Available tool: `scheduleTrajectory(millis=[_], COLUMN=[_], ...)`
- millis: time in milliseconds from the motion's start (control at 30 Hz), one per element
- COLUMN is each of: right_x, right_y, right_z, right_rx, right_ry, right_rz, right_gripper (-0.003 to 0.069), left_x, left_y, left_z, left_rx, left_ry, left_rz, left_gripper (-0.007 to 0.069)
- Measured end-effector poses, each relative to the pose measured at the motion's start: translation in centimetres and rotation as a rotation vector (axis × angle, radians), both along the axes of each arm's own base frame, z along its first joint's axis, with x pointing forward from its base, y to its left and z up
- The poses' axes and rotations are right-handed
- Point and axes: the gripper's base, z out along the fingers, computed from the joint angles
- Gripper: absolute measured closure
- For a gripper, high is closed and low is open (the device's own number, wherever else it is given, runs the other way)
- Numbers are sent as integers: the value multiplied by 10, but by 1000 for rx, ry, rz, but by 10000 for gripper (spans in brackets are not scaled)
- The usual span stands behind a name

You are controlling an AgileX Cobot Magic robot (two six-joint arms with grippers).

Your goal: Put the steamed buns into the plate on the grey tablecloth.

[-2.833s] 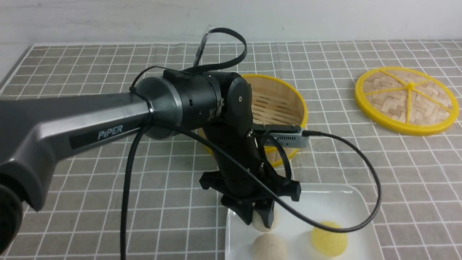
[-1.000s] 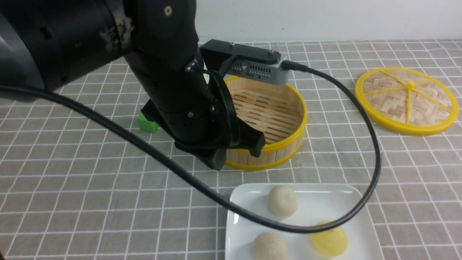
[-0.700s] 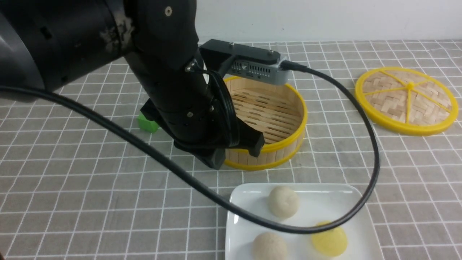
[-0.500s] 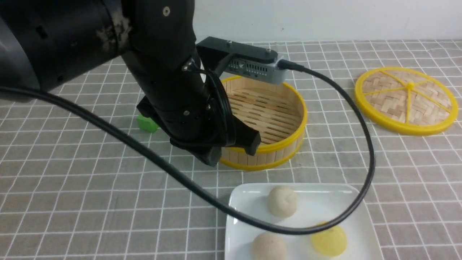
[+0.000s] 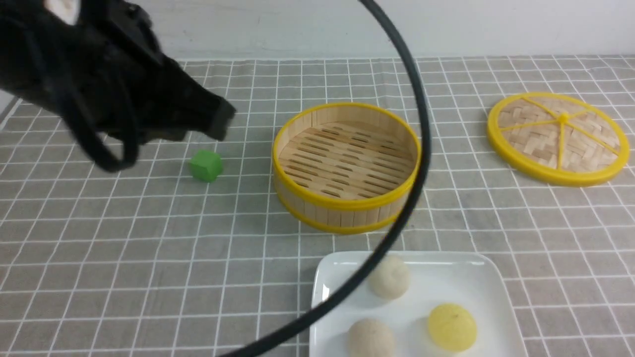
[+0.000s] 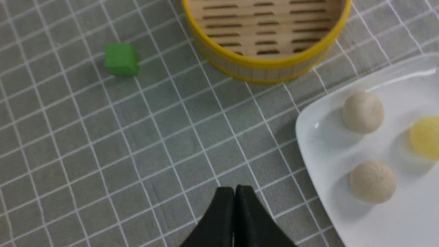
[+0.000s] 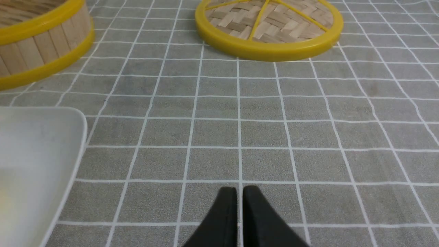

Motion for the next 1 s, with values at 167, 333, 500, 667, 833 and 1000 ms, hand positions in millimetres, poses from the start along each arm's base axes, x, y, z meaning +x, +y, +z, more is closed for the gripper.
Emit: scheduleTrajectory(millis=[167, 333, 500, 667, 833, 1000], right_x=[0, 0, 0, 0, 0, 0], right_y=[-2, -2, -2, -2, -2, -2], right_z=[0, 0, 0, 0, 0, 0], right_rx=[0, 0, 0, 0, 0, 0], right_ry=[0, -5, -5, -5, -5, -5], right_rz=[-40, -41, -41, -41, -41, -41], right_gripper=[601, 592, 587, 580, 575, 575], left_x=[-41, -81, -112, -128, -129, -127], left_y=[37, 72, 96, 96, 90, 86], left_z=[24, 4, -39, -107, -134, -141], left_rx=[-99, -164, -209, -386, -531, -603], left_ry=[-108, -116, -77, -123, -183, -226], left_rz=[16, 59, 91, 16, -31, -44], left_gripper=[603, 603, 603, 603, 603, 603])
